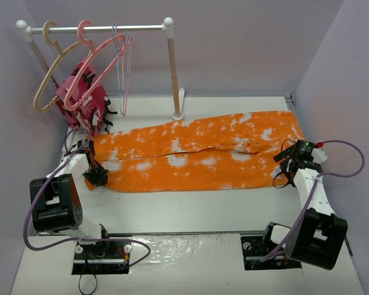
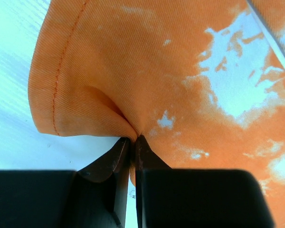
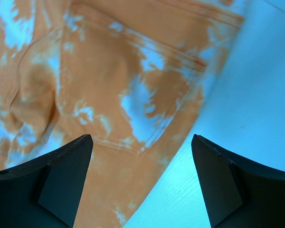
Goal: Place the trousers on the hanger
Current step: Fold the trousers at the center of the board.
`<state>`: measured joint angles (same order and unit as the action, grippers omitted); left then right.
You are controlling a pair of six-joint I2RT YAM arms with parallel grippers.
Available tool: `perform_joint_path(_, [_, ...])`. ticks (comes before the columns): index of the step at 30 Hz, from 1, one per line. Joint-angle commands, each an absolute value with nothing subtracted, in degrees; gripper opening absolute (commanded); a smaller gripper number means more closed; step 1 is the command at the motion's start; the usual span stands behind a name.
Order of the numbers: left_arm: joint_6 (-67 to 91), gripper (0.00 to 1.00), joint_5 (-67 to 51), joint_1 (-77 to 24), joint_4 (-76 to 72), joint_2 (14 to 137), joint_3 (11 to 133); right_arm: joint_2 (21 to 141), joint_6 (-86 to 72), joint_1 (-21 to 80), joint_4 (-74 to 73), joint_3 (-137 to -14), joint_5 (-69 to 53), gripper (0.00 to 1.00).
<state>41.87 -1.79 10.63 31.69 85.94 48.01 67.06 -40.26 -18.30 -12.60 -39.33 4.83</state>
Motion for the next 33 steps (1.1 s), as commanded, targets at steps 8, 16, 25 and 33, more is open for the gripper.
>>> perform_joint_path(8, [39.34, 0.00, 0.32, 10.81, 34.22, 78.05, 50.04, 75.08, -48.17, -25.84, -11.99, -40.65, 16.18, 0.87])
perform_joint_path(16, [38.87, 0.00, 0.58, 10.73, 34.78, 77.47, 50.49, 84.01, -47.79, -25.92, -4.59, -41.68, 16.94, 0.91])
perform_joint_path(25, [38.87, 0.00, 1.63, 10.74, 35.45, 76.94, 51.03, 90.42, -46.17, -26.40, -0.85, -42.43, 14.49, 0.83])
perform_joint_path(33, [38.50, 0.00, 2.70, 10.75, 36.07, 75.67, 50.89, 91.88, -44.31, -26.54, -0.67, -42.07, 12.77, 0.42])
